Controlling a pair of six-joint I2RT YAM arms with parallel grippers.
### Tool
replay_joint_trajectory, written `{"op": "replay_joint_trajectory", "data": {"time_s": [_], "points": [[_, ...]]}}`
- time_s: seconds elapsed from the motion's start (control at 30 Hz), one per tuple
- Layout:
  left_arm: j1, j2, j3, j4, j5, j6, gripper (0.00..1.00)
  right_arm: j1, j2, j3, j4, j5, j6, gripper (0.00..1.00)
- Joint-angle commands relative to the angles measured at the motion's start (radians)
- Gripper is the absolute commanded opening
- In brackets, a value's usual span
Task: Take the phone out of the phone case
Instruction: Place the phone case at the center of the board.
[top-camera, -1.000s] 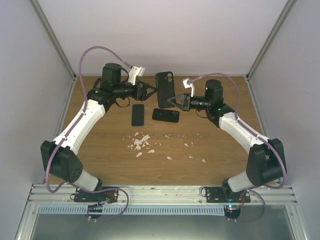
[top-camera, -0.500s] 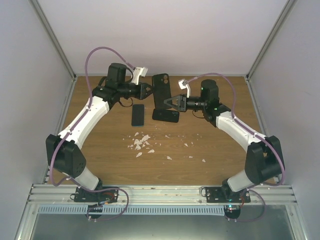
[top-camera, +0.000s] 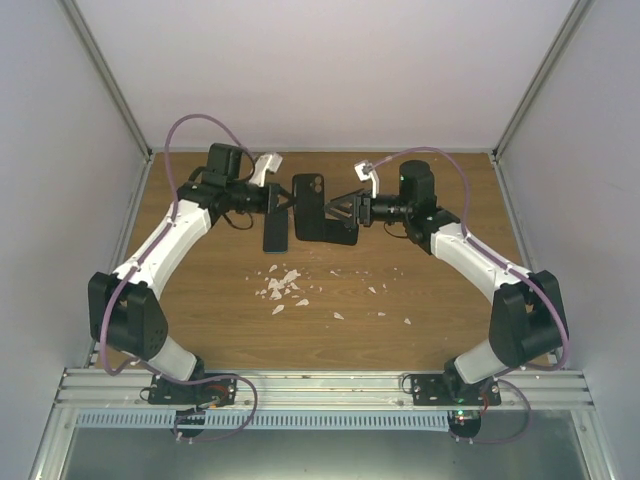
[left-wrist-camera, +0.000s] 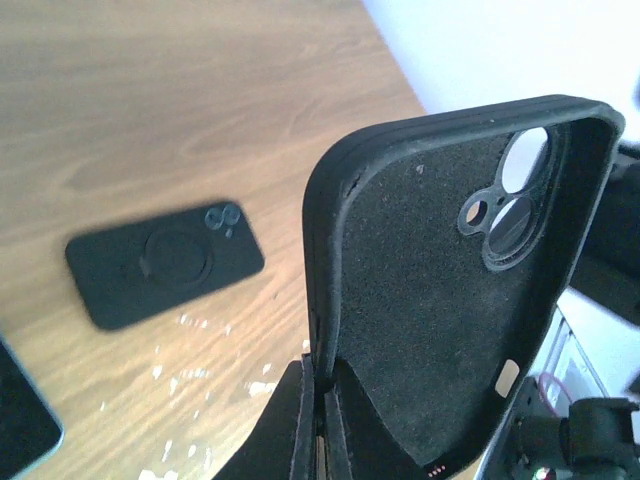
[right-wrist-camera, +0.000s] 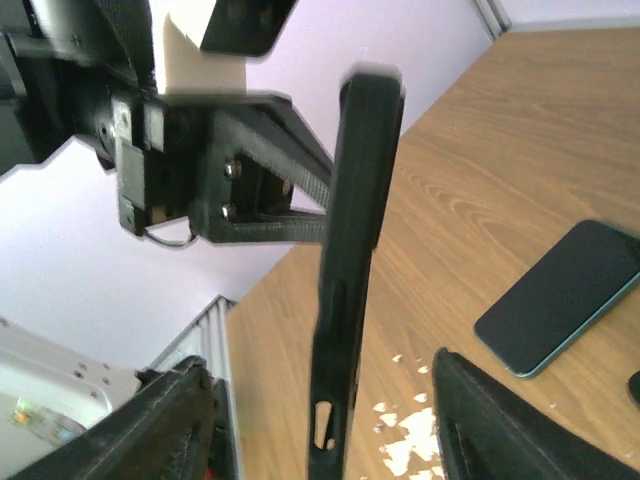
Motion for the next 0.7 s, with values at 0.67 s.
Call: {"op": "replay_joint_trajectory", "data": {"time_s": [0.67], "points": [[0.082, -0.053, -0.431, -0.149, -0.072, 0.129, 0.0, -0.004, -0.05, -0.024, -0.067, 0.029, -0.117, 1.0]]}}
